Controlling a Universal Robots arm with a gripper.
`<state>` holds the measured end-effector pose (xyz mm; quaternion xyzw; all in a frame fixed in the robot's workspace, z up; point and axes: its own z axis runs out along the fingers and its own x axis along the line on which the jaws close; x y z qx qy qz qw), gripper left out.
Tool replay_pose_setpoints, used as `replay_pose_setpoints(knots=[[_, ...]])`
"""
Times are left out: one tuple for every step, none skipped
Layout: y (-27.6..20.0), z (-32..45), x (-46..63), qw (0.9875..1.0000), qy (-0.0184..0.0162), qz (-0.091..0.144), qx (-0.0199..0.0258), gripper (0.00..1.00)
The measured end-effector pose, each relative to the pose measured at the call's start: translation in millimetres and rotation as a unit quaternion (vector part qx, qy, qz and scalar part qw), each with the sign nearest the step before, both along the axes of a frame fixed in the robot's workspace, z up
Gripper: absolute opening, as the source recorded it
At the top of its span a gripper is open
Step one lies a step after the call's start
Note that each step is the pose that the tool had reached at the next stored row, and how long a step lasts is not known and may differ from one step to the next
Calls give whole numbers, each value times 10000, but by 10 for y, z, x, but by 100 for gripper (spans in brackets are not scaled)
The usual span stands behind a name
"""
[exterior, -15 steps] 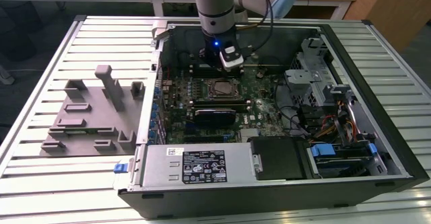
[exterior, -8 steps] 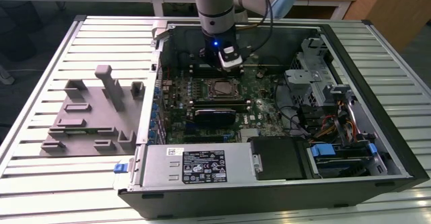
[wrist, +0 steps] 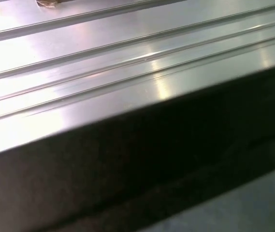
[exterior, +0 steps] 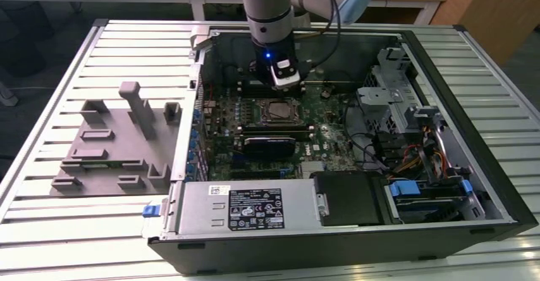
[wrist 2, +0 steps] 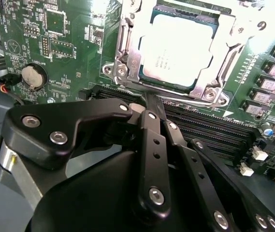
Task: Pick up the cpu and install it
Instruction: 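Install the first cpu locking lever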
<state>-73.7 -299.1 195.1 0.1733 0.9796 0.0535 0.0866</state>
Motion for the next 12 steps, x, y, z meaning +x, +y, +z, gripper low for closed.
replay_pose_setpoints(knots=[[0,-2,-3,10000,0,-23,-1,11],[0,-4,-4,10000,1,-45,-1,11],[0,-6,-5,10000,1,-65,-2,11],[0,-8,-5,10000,0,-85,-3,11],[0,-11,-6,9999,-1,-105,-3,11],[0,-13,-6,9999,-1,-123,-2,11],[1,-18,-5,9999,-3,-136,1,11],[1,-22,-5,9999,-2,-149,0,11],[0,-23,-6,9999,-1,-158,-2,11],[0,-26,-6,9999,1,-171,-4,11],[0,-27,-4,9998,1,-174,-4,11],[-1,-29,1,9998,1,-175,2,11]])
